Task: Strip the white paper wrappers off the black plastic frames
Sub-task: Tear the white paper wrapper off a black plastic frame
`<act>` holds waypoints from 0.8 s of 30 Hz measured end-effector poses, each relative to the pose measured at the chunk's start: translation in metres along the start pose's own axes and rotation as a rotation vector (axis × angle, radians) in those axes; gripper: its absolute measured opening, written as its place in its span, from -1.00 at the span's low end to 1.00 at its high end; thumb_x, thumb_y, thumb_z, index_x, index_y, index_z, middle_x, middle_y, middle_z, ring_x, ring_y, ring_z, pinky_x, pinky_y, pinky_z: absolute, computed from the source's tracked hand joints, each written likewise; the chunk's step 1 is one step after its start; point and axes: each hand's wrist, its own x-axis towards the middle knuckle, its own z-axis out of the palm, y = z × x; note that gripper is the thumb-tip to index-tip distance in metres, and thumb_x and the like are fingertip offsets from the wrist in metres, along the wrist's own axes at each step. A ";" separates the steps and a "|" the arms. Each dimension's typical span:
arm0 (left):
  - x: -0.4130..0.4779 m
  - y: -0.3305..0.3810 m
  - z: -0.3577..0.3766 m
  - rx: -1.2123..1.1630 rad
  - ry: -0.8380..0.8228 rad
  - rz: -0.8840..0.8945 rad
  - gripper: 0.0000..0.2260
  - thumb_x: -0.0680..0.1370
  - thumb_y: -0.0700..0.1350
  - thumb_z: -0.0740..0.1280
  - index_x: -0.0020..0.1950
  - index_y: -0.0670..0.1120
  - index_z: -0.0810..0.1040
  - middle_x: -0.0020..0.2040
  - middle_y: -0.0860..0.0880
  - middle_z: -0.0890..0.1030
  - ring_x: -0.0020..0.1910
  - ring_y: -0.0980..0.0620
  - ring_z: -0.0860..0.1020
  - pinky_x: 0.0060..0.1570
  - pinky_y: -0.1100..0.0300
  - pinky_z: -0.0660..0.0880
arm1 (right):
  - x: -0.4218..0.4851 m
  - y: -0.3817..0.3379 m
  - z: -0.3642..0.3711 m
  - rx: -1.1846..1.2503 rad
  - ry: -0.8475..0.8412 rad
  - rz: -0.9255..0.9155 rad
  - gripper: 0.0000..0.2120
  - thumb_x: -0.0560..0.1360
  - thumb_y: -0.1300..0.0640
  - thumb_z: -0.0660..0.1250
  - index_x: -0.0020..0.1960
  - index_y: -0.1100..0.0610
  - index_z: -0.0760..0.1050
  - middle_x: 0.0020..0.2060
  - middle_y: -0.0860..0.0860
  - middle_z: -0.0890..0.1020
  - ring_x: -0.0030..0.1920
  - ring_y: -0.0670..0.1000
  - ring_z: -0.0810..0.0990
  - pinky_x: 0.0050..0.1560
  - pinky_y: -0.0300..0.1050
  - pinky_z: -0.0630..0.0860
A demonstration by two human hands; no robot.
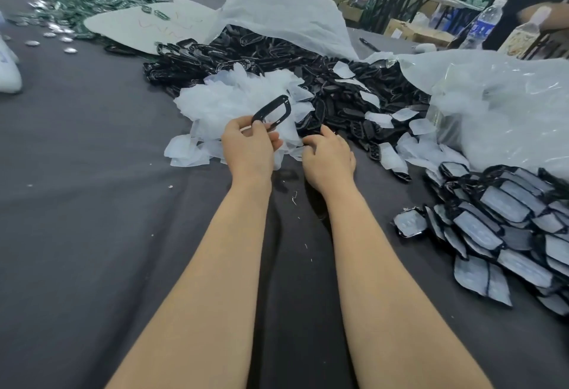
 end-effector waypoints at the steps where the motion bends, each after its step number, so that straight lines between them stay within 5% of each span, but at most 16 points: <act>1: 0.000 0.000 -0.001 0.007 -0.005 0.007 -0.89 0.62 -0.30 0.14 0.09 -0.18 0.42 -0.22 -0.02 0.55 -0.40 0.19 0.50 -0.37 0.38 0.52 | 0.002 -0.001 0.002 -0.028 -0.020 0.000 -0.63 0.61 0.13 0.05 0.35 0.00 0.44 0.50 -0.02 0.23 0.50 0.09 0.14 0.48 0.18 0.08; 6: -0.001 -0.003 -0.003 0.047 -0.055 0.029 -0.87 0.59 -0.32 0.17 0.02 -0.12 0.42 -0.24 -0.01 0.56 -0.43 0.19 0.49 -0.37 0.36 0.52 | 0.001 -0.002 0.004 -0.057 0.027 0.008 -0.63 0.62 0.09 0.06 0.38 0.02 0.41 0.42 0.02 0.35 0.44 0.13 0.23 0.45 0.15 0.14; 12: -0.006 -0.008 0.001 0.084 -0.096 0.057 -0.85 0.58 -0.33 0.14 -0.04 -0.10 0.41 -0.26 -0.02 0.53 -0.50 0.23 0.50 -0.38 0.31 0.51 | -0.009 0.001 -0.003 0.220 0.170 0.086 -0.69 0.59 0.15 0.13 0.27 0.17 0.49 0.20 0.14 0.55 0.24 0.15 0.45 0.27 0.01 0.36; 15: -0.006 -0.010 0.001 0.094 -0.110 0.071 -0.87 0.58 -0.33 0.12 0.03 -0.16 0.40 -0.27 -0.02 0.52 -0.51 0.22 0.51 -0.37 0.31 0.52 | -0.016 0.004 -0.008 0.524 0.296 0.119 -0.83 0.55 0.20 0.21 0.07 0.14 0.55 -0.04 0.01 0.62 0.00 -0.01 0.52 0.08 -0.21 0.40; 18: -0.005 -0.013 0.002 0.160 -0.131 0.095 -0.86 0.57 -0.32 0.12 0.01 -0.13 0.41 -0.28 0.00 0.53 -0.51 0.24 0.52 -0.36 0.30 0.52 | -0.020 0.010 -0.014 0.860 0.348 0.187 -0.89 0.52 0.26 0.27 -0.11 0.06 0.47 -0.18 -0.04 0.57 -0.13 -0.04 0.58 -0.01 -0.16 0.50; 21: -0.004 -0.017 0.003 0.253 -0.160 0.142 -0.86 0.58 -0.29 0.14 0.00 -0.08 0.42 -0.29 0.03 0.54 -0.48 0.25 0.53 -0.26 0.19 0.56 | -0.023 0.013 -0.012 1.100 0.313 0.204 -0.83 0.52 0.33 0.28 -0.06 0.07 0.41 -0.17 -0.02 0.54 -0.32 -0.16 0.59 -0.16 -0.28 0.52; 24: -0.004 -0.020 0.004 0.321 -0.198 0.188 -0.83 0.60 -0.28 0.15 -0.06 -0.03 0.41 -0.28 0.04 0.54 -0.45 0.23 0.55 -0.10 0.06 0.59 | -0.020 0.013 -0.012 1.118 0.289 0.185 -0.83 0.52 0.34 0.29 0.04 0.12 0.44 -0.17 -0.03 0.55 -0.31 -0.16 0.57 -0.17 -0.30 0.51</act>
